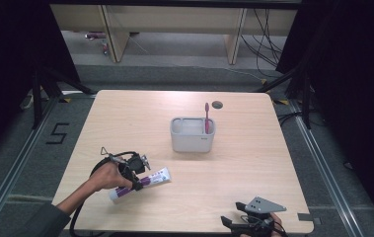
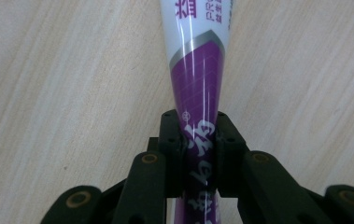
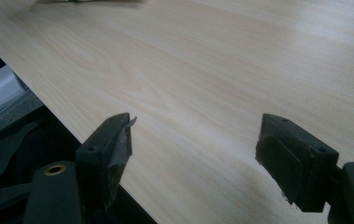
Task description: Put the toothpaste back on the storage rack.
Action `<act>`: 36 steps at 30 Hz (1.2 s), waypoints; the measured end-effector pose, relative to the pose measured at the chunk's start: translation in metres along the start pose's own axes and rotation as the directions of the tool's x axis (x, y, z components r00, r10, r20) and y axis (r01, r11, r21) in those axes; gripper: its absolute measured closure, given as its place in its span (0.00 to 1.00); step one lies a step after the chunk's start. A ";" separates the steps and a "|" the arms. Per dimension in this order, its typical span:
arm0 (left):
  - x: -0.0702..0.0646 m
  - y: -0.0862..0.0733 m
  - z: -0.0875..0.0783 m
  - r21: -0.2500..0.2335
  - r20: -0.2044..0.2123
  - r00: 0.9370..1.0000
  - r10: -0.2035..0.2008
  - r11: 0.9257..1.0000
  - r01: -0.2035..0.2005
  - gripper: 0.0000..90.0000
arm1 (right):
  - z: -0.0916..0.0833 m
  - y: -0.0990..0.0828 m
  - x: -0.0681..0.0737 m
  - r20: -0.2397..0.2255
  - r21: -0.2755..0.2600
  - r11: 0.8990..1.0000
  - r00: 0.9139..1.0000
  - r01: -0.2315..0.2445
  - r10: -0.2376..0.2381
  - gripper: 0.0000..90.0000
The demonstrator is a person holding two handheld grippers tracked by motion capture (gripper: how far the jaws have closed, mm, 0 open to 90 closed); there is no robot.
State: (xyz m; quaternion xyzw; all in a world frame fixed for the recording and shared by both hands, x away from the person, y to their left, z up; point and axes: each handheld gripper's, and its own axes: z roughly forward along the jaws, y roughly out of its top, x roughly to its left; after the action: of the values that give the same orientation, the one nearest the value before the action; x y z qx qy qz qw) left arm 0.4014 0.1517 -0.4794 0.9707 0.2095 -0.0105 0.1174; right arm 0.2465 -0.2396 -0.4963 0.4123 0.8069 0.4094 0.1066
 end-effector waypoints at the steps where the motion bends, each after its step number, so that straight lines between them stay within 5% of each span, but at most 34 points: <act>1: 0.000 -0.001 0.000 -0.005 -0.001 1.000 -0.002 1.000 0.002 0.85 | 0.000 0.000 0.000 0.000 0.000 1.000 1.000 -0.001 0.001 0.30; 8: 0.003 -0.006 -0.003 -0.060 -0.015 1.000 -0.010 0.998 0.009 0.85 | 0.000 0.000 -0.001 0.000 -0.006 1.000 1.000 0.004 -0.004 0.30; 15: 0.009 -0.008 -0.018 -0.173 -0.015 0.998 -0.054 0.984 0.051 0.85 | 0.001 0.000 -0.001 -0.025 -0.004 1.000 0.999 -0.021 0.021 0.30; 18: 0.010 -0.008 -0.022 -0.195 -0.018 0.998 -0.058 0.979 0.053 0.85 | 0.000 0.000 -0.001 -0.001 -0.006 1.000 1.000 -0.008 0.008 0.30; 21: 0.011 -0.006 -0.030 -0.276 -0.039 0.996 -0.075 0.959 0.062 0.85 | 0.000 0.000 0.000 -0.008 0.003 1.000 1.000 -0.030 0.030 0.30; 22: 0.011 -0.006 -0.030 -0.276 -0.039 0.996 -0.075 0.959 0.062 0.85 | 0.000 0.000 0.000 -0.008 0.003 1.000 1.000 -0.030 0.030 0.30; 23: 0.013 -0.004 -0.034 -0.313 -0.034 0.995 -0.089 0.947 0.074 0.85 | 0.000 0.000 0.000 -0.008 0.005 0.999 0.999 -0.033 0.033 0.30; 24: 0.013 -0.004 -0.037 -0.324 -0.035 0.995 -0.092 0.943 0.076 0.85 | -0.001 0.000 0.003 -0.009 0.016 0.998 0.998 -0.069 0.069 0.30; 25: 0.014 -0.003 -0.039 -0.342 -0.033 0.995 -0.098 0.936 0.081 0.85 | 0.000 0.000 0.000 -0.006 0.003 1.000 1.000 -0.029 0.029 0.30; 30: 0.017 0.001 -0.047 -0.388 -0.039 0.994 -0.098 0.919 0.075 0.85 | 0.001 0.000 0.000 -0.006 -0.008 0.999 0.999 -0.040 0.040 0.30; 31: 0.017 0.002 -0.049 -0.408 -0.034 0.994 -0.104 0.909 0.081 0.85 | 0.000 0.000 0.000 -0.008 -0.010 0.999 0.999 -0.042 0.042 0.30; 32: 0.017 0.004 -0.051 -0.442 -0.025 0.993 -0.117 0.892 0.094 0.85 | 0.000 0.000 0.000 -0.009 -0.011 0.999 0.999 -0.044 0.044 0.30; 35: 0.015 0.007 -0.056 -0.484 -0.031 0.992 -0.120 0.870 0.090 0.85 | 0.000 0.000 0.000 -0.007 -0.011 0.999 0.999 -0.043 0.043 0.30; 36: 0.015 0.007 -0.056 -0.484 -0.031 0.992 -0.120 0.870 0.090 0.85 | 0.000 0.000 0.000 -0.009 -0.013 0.999 0.999 -0.044 0.043 0.30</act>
State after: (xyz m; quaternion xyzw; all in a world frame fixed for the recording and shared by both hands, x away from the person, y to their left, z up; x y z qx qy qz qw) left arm 0.4161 0.1641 -0.4247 0.8979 0.2613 0.0646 0.3482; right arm 0.2461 -0.2395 -0.4962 0.4271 0.7956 0.4187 0.0966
